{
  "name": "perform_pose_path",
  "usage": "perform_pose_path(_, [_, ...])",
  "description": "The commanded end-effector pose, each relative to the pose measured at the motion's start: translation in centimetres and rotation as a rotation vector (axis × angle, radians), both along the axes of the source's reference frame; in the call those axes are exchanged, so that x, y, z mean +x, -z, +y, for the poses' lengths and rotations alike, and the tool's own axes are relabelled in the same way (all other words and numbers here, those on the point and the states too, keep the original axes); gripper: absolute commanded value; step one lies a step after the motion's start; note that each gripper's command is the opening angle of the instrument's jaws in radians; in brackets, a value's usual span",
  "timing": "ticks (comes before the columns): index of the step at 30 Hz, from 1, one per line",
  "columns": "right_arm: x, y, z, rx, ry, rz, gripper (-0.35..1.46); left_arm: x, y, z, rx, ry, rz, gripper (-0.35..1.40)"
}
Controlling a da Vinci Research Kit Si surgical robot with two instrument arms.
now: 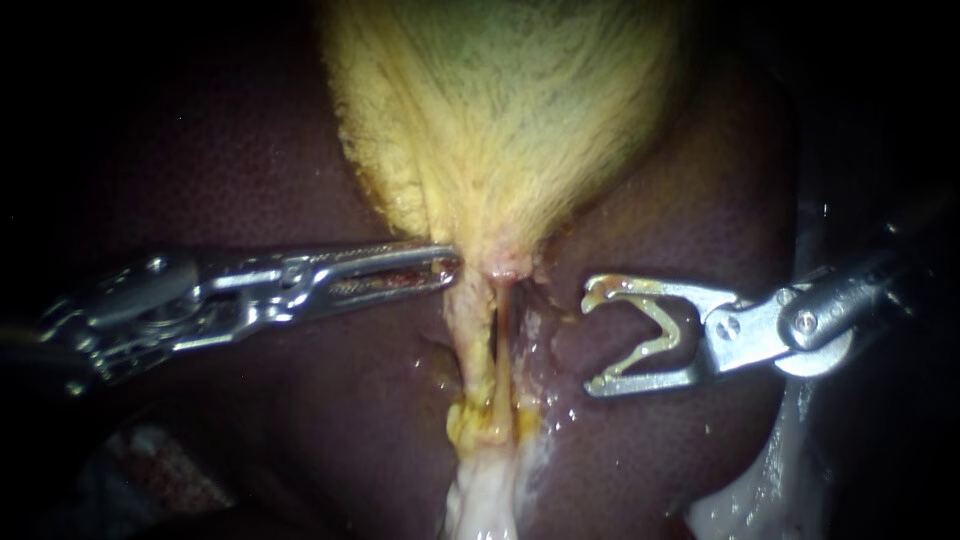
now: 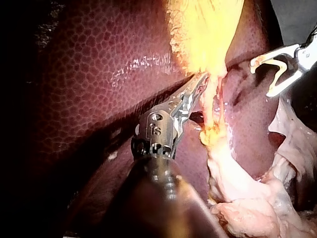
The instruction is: Clipping first clip left tube
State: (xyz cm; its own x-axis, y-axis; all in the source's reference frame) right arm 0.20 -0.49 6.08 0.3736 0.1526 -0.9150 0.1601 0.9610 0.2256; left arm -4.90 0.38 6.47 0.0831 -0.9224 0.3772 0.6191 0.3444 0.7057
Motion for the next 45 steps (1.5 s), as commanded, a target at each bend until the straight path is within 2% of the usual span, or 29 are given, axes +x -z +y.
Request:
perform_pose_path(1, [0.00, 0.00, 0.00, 0.000, 0.001, 0.000, 0.60, 0.01, 0.00, 0.00, 0.000, 0.000, 0.000, -0.35])
perform_pose_path(8, [0.09, -0.07, -0.13, 0.017, 0.004, 0.001, 0.60, 0.17, 0.06, 0.01, 0.004, -0.009, -0.006, -0.35])
perform_pose_path(18, [0.63, -0.30, -0.52, 0.106, 0.020, 0.002, 0.60, 0.57, 0.21, 0.01, -0.003, 0.002, 0.008, -0.35])
perform_pose_path(25, [0.96, -0.44, -0.67, 0.150, 0.035, 0.002, 0.60, 0.65, 0.28, -0.02, -0.005, 0.006, 0.013, -0.35])
perform_pose_path(34, [1.18, -0.67, -0.61, 0.155, 0.028, -0.003, 0.59, 0.68, 0.33, -0.06, -0.005, 0.007, 0.014, -0.35])
perform_pose_path(40, [1.15, -0.86, -0.50, 0.148, 0.017, -0.009, 0.59, 0.70, 0.36, -0.07, -0.005, 0.007, 0.014, -0.35])
perform_pose_path(45, [1.09, -0.98, -0.41, 0.135, -0.001, -0.039, 0.59, 0.71, 0.40, -0.08, -0.004, 0.007, 0.014, -0.35])
